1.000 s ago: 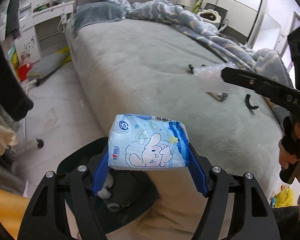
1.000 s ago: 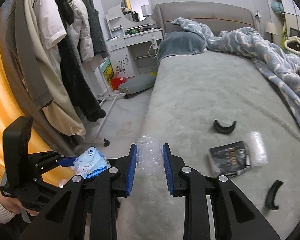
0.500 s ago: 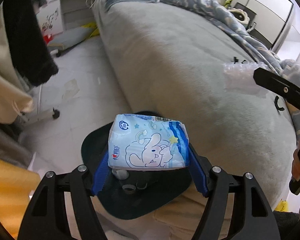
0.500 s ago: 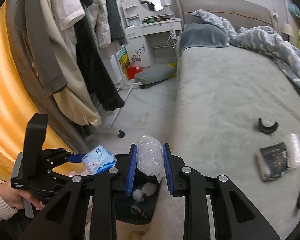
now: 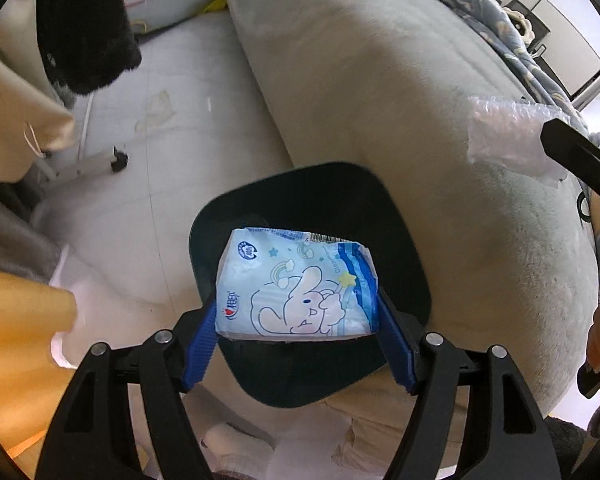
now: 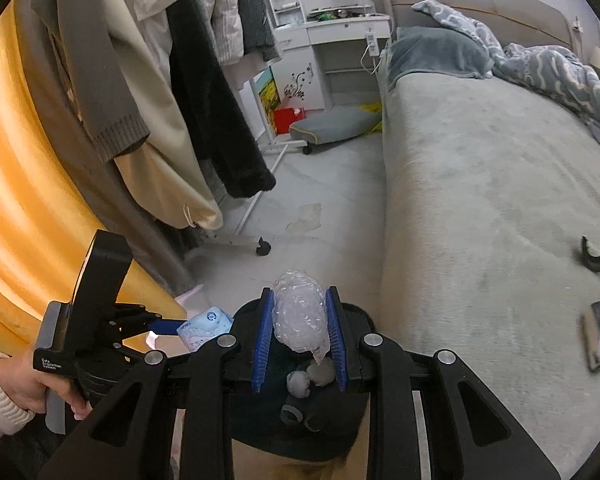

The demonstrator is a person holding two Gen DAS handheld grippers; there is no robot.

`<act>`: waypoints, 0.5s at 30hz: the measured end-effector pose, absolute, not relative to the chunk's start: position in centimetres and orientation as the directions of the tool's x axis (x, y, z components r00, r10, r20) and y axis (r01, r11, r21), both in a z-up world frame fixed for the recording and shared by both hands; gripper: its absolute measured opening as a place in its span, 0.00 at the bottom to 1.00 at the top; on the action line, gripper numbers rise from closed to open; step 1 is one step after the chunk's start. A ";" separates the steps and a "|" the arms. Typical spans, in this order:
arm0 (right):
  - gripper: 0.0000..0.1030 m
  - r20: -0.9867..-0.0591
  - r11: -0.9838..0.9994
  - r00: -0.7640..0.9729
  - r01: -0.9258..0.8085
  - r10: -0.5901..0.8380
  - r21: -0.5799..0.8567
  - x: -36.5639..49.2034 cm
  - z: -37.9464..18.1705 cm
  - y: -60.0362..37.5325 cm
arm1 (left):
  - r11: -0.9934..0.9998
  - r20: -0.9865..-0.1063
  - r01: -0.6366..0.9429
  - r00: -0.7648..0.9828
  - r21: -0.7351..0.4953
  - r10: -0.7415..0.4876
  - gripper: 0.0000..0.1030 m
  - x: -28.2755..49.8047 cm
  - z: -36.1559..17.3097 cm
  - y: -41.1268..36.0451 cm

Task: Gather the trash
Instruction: 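Carry the blue pack and plastic wrap over the green bin and open both tools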

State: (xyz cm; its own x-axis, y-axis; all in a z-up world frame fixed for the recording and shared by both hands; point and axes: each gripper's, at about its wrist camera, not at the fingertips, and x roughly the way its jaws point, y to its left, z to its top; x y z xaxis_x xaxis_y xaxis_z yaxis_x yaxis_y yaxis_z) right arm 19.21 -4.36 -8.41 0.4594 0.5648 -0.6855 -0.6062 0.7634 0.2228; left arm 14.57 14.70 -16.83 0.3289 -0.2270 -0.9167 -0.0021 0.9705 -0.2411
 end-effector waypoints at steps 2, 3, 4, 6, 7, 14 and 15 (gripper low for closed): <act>0.26 -0.694 0.761 0.450 -0.609 0.563 0.222 19.3 -8.8 -3.9 | 0.967 -0.921 -0.009 0.309 -0.255 -0.239 0.75 14.5 -17.3 15.1; 0.26 -0.697 0.760 0.446 -0.610 0.562 0.222 19.4 -8.9 -3.6 | 0.966 -0.922 -0.013 0.303 -0.258 -0.242 0.76 14.4 -17.4 15.3; 0.26 -0.701 0.760 0.441 -0.611 0.561 0.223 19.4 -9.1 -3.4 | 0.965 -0.922 -0.016 0.298 -0.262 -0.246 0.79 14.4 -17.5 15.5; 0.26 -0.708 0.760 0.434 -0.611 0.557 0.223 19.7 -9.4 -2.8 | 0.963 -0.923 -0.014 0.290 -0.270 -0.255 0.83 14.4 -17.6 15.8; 0.26 -0.712 0.760 0.431 -0.611 0.555 0.223 19.7 -9.6 -2.6 | 0.962 -0.923 -0.012 0.286 -0.272 -0.257 0.84 14.4 -17.6 16.0; 0.26 -0.749 0.765 0.397 -0.605 0.530 0.221 20.1 -11.2 -0.9 | 0.961 -0.915 -0.030 0.314 -0.275 -0.252 0.84 14.3 -16.9 17.4; 0.26 -0.755 0.766 0.392 -0.604 0.526 0.220 20.2 -11.5 -0.6 | 0.961 -0.913 -0.034 0.324 -0.273 -0.248 0.84 14.3 -16.8 17.7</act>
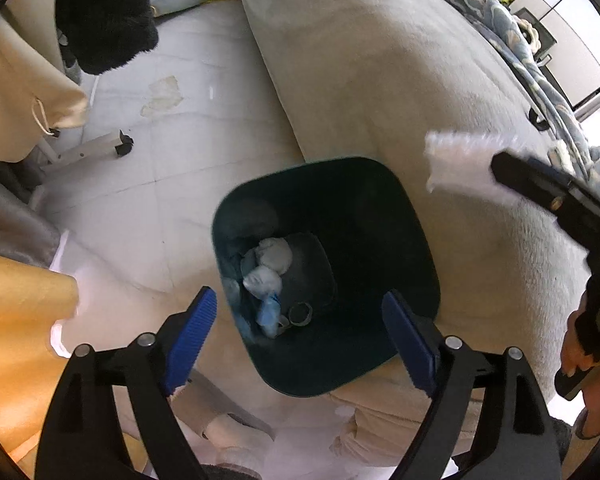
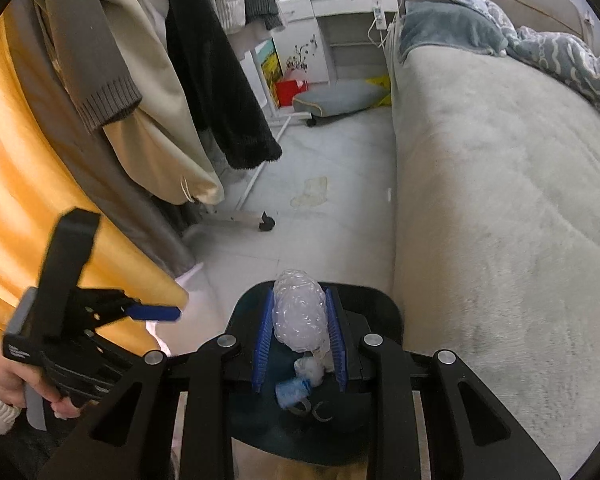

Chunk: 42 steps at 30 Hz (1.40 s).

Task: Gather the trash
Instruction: 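Carry the blue pack and plastic wrap over the green bin and open both tools, then move both tools back over the bed toward the black items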

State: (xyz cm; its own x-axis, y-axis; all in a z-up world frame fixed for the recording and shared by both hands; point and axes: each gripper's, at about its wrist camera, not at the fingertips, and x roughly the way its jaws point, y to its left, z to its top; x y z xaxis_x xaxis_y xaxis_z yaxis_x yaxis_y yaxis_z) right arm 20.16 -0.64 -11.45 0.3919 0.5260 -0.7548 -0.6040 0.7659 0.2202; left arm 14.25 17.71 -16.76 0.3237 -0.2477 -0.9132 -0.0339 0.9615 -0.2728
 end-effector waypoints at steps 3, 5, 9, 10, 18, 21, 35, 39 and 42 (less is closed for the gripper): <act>0.26 -0.778 0.769 0.369 -0.602 0.508 0.216 20.2 -12.4 0.0 | 0.961 -0.905 -0.044 0.352 -0.272 -0.240 0.83 14.2 -16.1 18.3; 0.26 -0.793 0.771 0.352 -0.599 0.497 0.216 20.3 -13.1 0.3 | 0.961 -0.897 -0.047 0.372 -0.274 -0.238 0.82 14.1 -15.6 18.7; 0.26 -0.819 0.778 0.326 -0.592 0.472 0.213 20.5 -14.3 0.9 | 0.962 -0.880 -0.038 0.416 -0.269 -0.230 0.78 14.0 -14.5 19.2; 0.26 -0.824 0.779 0.321 -0.590 0.467 0.211 20.6 -14.5 1.0 | 0.963 -0.875 -0.035 0.428 -0.267 -0.227 0.77 14.0 -14.2 19.3; 0.26 -0.872 0.787 0.255 -0.581 0.418 0.207 20.6 -17.0 1.8 | 0.960 -0.826 -0.010 0.513 -0.280 -0.235 0.68 13.9 -12.1 19.5; 0.26 -0.888 0.789 0.230 -0.579 0.397 0.203 20.4 -18.1 1.8 | 0.957 -0.813 -0.008 0.530 -0.289 -0.241 0.63 13.9 -11.5 19.5; 0.45 -0.891 0.783 0.237 -0.594 0.388 0.183 19.6 -17.2 0.4 | 0.957 -0.710 0.073 0.656 -0.279 -0.257 0.56 13.3 -7.5 17.5; 0.47 -0.871 0.786 0.274 -0.591 0.408 0.182 19.4 -15.9 -0.6 | 0.959 -0.664 0.110 0.701 -0.262 -0.261 0.56 12.9 -5.6 16.3; 0.48 -0.849 0.790 0.310 -0.584 0.427 0.184 19.3 -14.8 -1.8 | 0.960 -0.637 0.132 0.724 -0.248 -0.264 0.56 12.7 -4.5 15.3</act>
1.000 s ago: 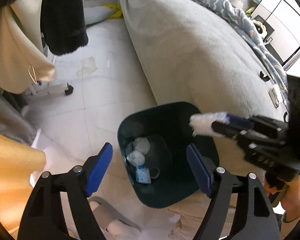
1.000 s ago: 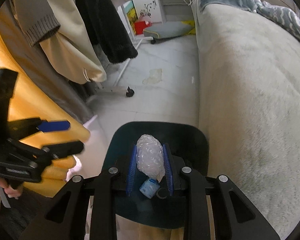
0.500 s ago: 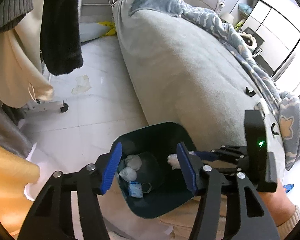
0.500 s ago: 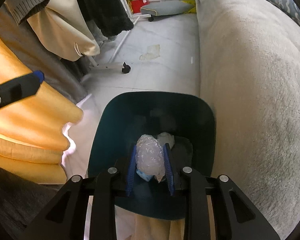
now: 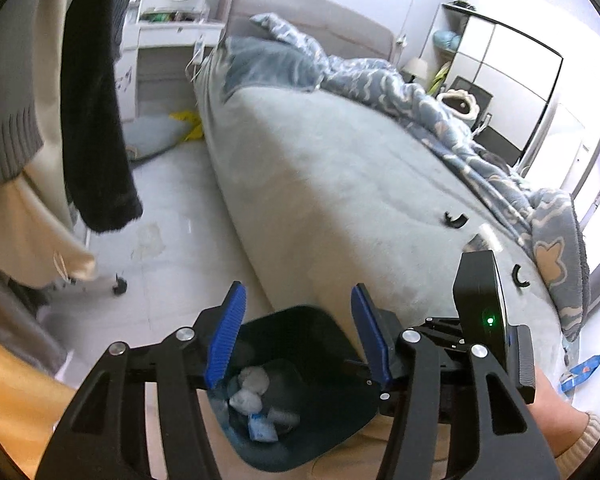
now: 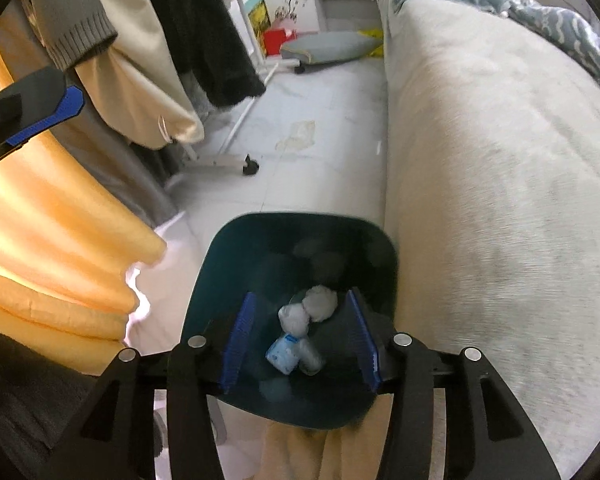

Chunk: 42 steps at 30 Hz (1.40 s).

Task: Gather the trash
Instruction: 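Move both tools back over the bed toward the black items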

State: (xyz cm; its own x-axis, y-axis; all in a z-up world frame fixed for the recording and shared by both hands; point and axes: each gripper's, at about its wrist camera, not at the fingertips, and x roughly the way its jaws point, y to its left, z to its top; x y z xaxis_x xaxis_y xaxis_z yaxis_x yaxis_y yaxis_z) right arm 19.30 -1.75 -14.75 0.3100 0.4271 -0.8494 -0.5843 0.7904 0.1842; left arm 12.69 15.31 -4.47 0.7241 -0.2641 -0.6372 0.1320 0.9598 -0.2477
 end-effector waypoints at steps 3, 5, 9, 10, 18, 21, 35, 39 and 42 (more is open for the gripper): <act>0.53 -0.821 0.792 0.351 -0.581 0.450 0.186 19.1 -13.4 -2.8 | 0.958 -0.618 0.146 0.738 -0.247 -0.271 0.56 12.6 -3.5 14.2; 0.55 -0.798 0.796 0.387 -0.578 0.463 0.181 18.9 -12.2 -3.7 | 0.954 -0.607 0.156 0.742 -0.257 -0.285 0.56 12.7 -2.9 13.5; 0.59 -0.766 0.807 0.440 -0.566 0.469 0.169 18.5 -10.8 -5.6 | 0.951 -0.595 0.174 0.747 -0.254 -0.296 0.56 12.7 -2.3 11.8; 0.60 -0.761 0.810 0.449 -0.562 0.467 0.166 18.5 -10.6 -6.0 | 0.951 -0.595 0.178 0.746 -0.254 -0.299 0.56 12.9 -2.3 11.3; 0.61 -0.732 0.850 0.520 -0.505 0.439 0.150 18.3 -9.3 -11.1 | 0.945 -0.605 0.216 0.728 -0.245 -0.323 0.56 13.5 -2.5 7.5; 0.61 -0.725 0.867 0.545 -0.477 0.422 0.146 18.2 -9.0 -13.2 | 0.943 -0.608 0.232 0.722 -0.239 -0.331 0.56 13.7 -2.5 6.2; 0.61 -0.692 0.935 0.658 -0.350 0.295 0.066 17.6 -8.2 -21.5 | 0.932 -0.626 0.287 0.691 -0.222 -0.362 0.57 15.1 -3.2 0.7; 0.61 -0.677 0.954 0.697 -0.297 0.237 0.028 17.4 -8.1 -23.6 | 0.928 -0.636 0.301 0.677 -0.221 -0.371 0.58 15.7 -3.7 -0.8; 0.61 -0.656 0.972 0.734 -0.237 0.174 -0.007 17.4 -8.0 -25.8 | 0.929 -0.644 0.314 0.673 -0.197 -0.364 0.58 16.0 -4.1 -1.8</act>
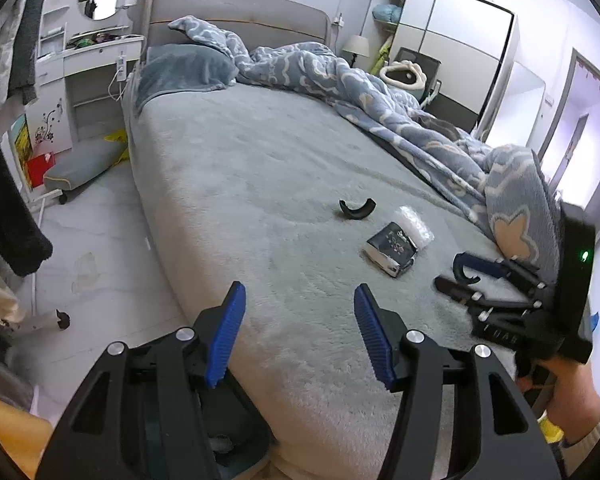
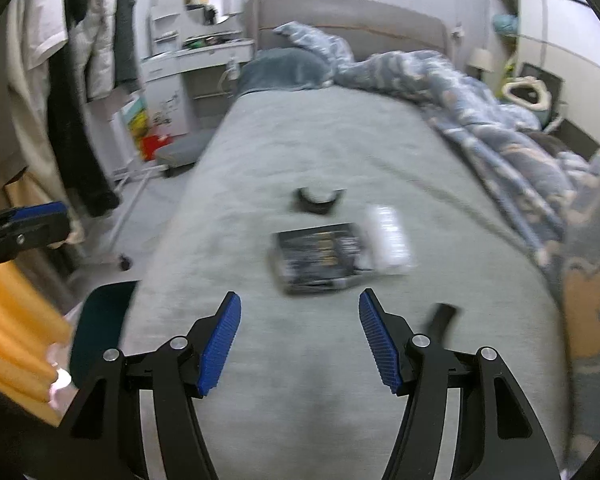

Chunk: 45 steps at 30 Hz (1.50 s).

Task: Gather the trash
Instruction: 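Move both tools back over the bed toward the black items, then close the right tool on the black curved plastic piece and lift, then close the left tool on the black Face tissue pack and lift it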

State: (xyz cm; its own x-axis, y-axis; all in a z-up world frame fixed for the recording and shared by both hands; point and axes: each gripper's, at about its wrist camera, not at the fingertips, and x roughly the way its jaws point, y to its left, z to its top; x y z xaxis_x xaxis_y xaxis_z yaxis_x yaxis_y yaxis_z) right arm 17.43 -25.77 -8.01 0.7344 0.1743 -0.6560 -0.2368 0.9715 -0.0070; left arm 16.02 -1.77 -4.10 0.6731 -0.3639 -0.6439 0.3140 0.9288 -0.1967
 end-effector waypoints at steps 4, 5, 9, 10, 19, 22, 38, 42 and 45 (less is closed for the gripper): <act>0.61 -0.649 0.989 0.750 -0.149 0.127 0.021 18.1 -8.1 -29.1 | 0.930 -0.655 0.314 0.666 -0.189 -0.358 0.59 16.8 -4.6 -2.6; 0.61 -0.653 0.991 0.747 -0.131 0.124 0.039 18.4 -8.2 -29.9 | 0.930 -0.657 0.314 0.663 -0.191 -0.359 0.59 17.1 -4.7 -2.8; 0.61 -0.663 0.995 0.742 -0.080 0.102 0.064 19.0 -8.8 -31.9 | 0.929 -0.670 0.324 0.651 -0.181 -0.357 0.63 17.7 -5.2 -3.9; 0.61 -0.664 0.995 0.741 -0.072 0.098 0.066 19.1 -8.9 -32.3 | 0.928 -0.674 0.326 0.647 -0.180 -0.358 0.63 17.9 -5.4 -4.2; 0.49 -0.721 0.995 0.686 -0.047 0.097 0.090 20.6 -10.9 -34.1 | 0.918 -0.687 0.358 0.624 -0.171 -0.371 0.65 19.2 -6.0 -6.5; 0.44 -0.729 0.991 0.674 -0.038 0.118 0.126 21.2 -11.3 -34.9 | 0.912 -0.689 0.373 0.615 -0.173 -0.382 0.67 19.6 -6.2 -7.3; 0.20 -0.749 0.982 0.636 -0.099 0.187 0.161 23.0 -11.7 -35.2 | 0.887 -0.719 0.428 0.560 -0.174 -0.411 0.75 22.2 -7.9 -10.9; 0.19 -0.742 0.978 0.638 -0.121 0.208 0.169 23.4 -11.4 -35.4 | 0.879 -0.735 0.443 0.536 -0.174 -0.416 0.78 23.0 -8.5 -11.9; 0.19 -0.735 0.974 0.640 -0.136 0.225 0.180 23.8 -11.2 -35.5 | 0.867 -0.747 0.475 0.521 -0.150 -0.414 0.78 23.2 -9.0 -12.9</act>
